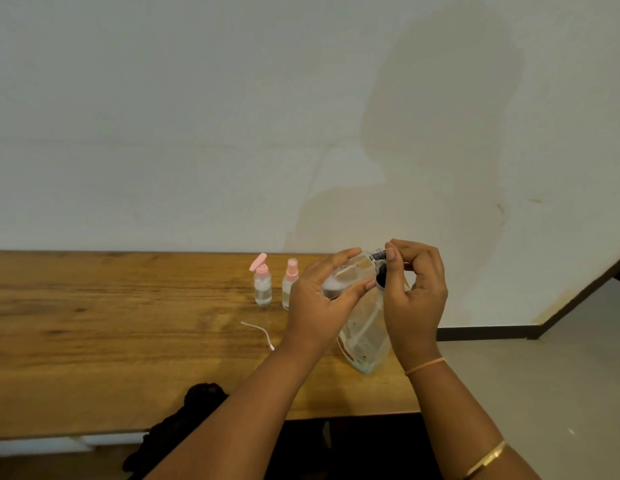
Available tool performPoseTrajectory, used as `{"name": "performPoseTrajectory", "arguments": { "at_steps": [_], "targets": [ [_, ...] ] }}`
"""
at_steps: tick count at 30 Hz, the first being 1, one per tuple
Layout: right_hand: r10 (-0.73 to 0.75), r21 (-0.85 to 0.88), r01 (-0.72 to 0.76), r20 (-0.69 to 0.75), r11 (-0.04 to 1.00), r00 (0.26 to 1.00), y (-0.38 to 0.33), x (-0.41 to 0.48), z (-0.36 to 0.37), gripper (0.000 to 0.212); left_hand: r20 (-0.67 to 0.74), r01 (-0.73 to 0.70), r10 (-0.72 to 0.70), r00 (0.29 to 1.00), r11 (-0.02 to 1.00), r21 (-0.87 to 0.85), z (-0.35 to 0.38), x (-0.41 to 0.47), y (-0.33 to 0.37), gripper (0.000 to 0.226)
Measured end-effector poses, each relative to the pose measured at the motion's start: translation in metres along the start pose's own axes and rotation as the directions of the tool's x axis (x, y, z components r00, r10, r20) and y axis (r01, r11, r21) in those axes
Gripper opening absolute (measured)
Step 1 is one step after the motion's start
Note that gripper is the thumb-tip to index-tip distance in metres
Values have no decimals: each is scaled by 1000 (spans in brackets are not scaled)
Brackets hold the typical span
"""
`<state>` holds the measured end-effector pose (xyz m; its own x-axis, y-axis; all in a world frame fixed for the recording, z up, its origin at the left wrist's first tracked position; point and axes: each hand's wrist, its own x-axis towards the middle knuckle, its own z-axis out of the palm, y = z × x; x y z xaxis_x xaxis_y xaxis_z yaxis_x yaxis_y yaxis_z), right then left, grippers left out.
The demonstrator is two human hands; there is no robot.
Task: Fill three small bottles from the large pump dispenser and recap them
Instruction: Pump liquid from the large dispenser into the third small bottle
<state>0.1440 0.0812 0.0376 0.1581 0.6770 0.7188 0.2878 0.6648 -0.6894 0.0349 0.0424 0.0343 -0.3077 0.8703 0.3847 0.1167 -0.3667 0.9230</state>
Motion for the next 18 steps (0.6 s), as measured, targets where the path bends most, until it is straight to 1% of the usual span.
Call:
{"name": "performPoseTrajectory", "arguments": {
  "at_steps": [4, 7, 10, 13, 18],
  "targets": [
    [-4, -15, 4, 24, 1000, 1000, 6, -4, -1, 10, 14, 22, -22, 1000, 1000, 11, 0, -2, -3, 44],
    [18, 16, -18, 3, 1000, 1000, 0, -3, -1, 8, 15, 21, -21, 1000, 1000, -3, 0, -1, 0, 44],
    [-15, 24, 16, -23, 1000, 1000, -6, 2, -1, 10, 17, -7, 7, 1000, 1000, -17, -1, 0, 4, 43],
    [-28, -11, 28, -1, 1000, 1000, -4, 2, -2, 10, 19, -2, 2, 1000, 1000, -25, 1, 0, 2, 44],
    [-21, 4, 21, 32, 1000, 999, 7, 0, -3, 11, 20, 10, -10, 1000, 999, 35, 0, 1, -5, 43]
  ]
}}
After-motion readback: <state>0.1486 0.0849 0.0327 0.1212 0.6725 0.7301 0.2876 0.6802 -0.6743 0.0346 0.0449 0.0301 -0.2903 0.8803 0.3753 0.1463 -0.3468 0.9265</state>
